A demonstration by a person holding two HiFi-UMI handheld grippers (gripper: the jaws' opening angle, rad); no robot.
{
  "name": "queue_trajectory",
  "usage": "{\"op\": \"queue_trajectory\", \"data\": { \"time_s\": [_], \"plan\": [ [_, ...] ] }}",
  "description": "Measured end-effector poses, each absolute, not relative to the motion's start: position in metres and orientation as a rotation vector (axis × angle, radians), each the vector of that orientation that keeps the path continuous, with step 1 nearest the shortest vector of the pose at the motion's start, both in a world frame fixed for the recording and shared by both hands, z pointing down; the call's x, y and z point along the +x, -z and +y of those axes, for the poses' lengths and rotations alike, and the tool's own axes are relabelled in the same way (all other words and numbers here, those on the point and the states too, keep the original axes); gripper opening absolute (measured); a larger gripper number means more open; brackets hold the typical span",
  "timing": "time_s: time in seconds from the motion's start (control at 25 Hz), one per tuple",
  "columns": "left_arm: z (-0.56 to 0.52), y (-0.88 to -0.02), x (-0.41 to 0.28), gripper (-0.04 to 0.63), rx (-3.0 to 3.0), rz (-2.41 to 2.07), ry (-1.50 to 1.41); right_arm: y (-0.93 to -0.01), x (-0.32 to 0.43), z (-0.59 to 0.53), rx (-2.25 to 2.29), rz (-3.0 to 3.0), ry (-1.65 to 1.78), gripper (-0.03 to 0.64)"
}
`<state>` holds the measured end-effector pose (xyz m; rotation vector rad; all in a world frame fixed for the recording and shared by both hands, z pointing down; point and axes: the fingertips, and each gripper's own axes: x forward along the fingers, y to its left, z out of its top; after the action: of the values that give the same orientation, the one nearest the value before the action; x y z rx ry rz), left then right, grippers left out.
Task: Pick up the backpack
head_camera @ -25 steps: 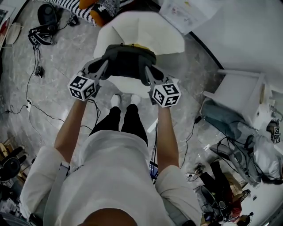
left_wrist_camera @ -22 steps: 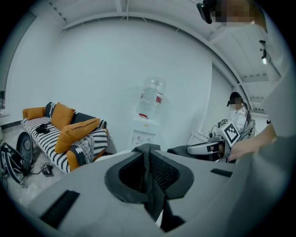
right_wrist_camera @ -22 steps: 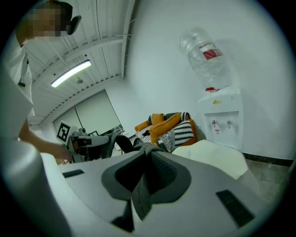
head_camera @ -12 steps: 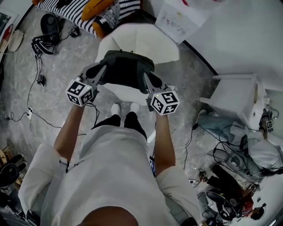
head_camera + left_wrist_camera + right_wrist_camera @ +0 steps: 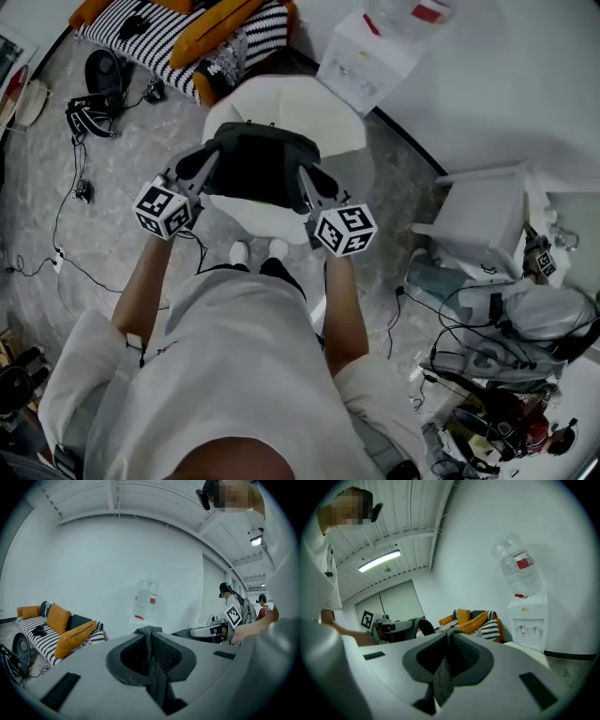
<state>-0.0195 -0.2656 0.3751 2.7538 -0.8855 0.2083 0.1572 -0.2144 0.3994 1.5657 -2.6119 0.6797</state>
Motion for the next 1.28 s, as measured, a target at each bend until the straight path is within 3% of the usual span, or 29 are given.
{"op": "queue_trajectory", "data": {
  "time_s": [1.28],
  "plan": [
    [-0.266,-0.227,-0.020,0.034,3.001,-0.878,0.080,-0.244,0.161,-0.222,1.594,-2.822,-0.411,0.043]
  ]
}}
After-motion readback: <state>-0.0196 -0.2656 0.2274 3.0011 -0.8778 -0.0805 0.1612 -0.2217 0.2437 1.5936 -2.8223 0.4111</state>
